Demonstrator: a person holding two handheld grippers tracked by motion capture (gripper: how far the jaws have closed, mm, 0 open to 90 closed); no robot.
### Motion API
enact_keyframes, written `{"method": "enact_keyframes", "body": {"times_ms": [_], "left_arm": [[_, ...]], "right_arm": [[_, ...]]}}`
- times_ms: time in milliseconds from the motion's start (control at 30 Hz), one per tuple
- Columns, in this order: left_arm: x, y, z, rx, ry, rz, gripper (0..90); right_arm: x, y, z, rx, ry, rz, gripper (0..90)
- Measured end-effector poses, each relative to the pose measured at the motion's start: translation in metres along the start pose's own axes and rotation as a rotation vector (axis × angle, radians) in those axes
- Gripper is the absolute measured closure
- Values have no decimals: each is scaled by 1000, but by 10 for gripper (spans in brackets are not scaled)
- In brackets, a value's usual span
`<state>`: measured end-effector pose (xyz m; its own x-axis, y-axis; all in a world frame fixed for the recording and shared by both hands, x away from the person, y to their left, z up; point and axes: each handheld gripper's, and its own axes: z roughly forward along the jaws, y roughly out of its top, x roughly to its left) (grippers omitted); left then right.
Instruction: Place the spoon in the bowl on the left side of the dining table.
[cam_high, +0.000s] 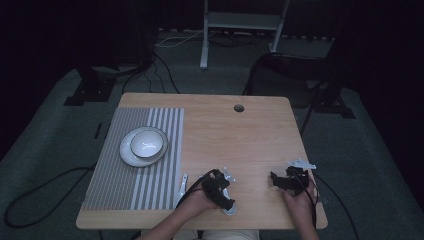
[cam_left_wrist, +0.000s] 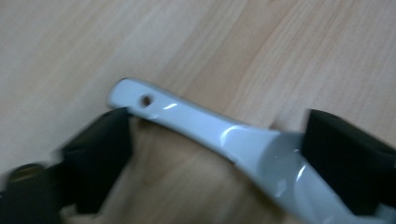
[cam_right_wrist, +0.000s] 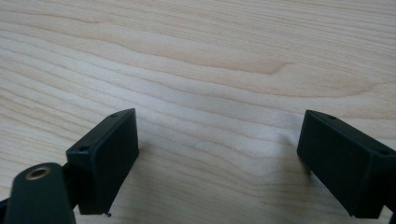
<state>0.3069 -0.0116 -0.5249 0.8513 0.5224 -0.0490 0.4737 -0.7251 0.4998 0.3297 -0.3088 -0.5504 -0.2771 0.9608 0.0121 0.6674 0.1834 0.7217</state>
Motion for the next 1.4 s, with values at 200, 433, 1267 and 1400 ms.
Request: {"method": "enact_keyframes", "body": {"times_ms": [200,433,1267,1400], "left_arm": [[5,7,4,-23,5,-49,162],[3,17,10,-34,-8,-88,161],[-3,21,4,-47,34,-98,162],[-4,19,10,-24,19,-96,162]], "right_arm": [[0,0,0,0,0,0,119],[0,0,0,1,0,1,120],[0,0,0,0,0,0,120],[0,0,-1,0,-1,2,120]]}}
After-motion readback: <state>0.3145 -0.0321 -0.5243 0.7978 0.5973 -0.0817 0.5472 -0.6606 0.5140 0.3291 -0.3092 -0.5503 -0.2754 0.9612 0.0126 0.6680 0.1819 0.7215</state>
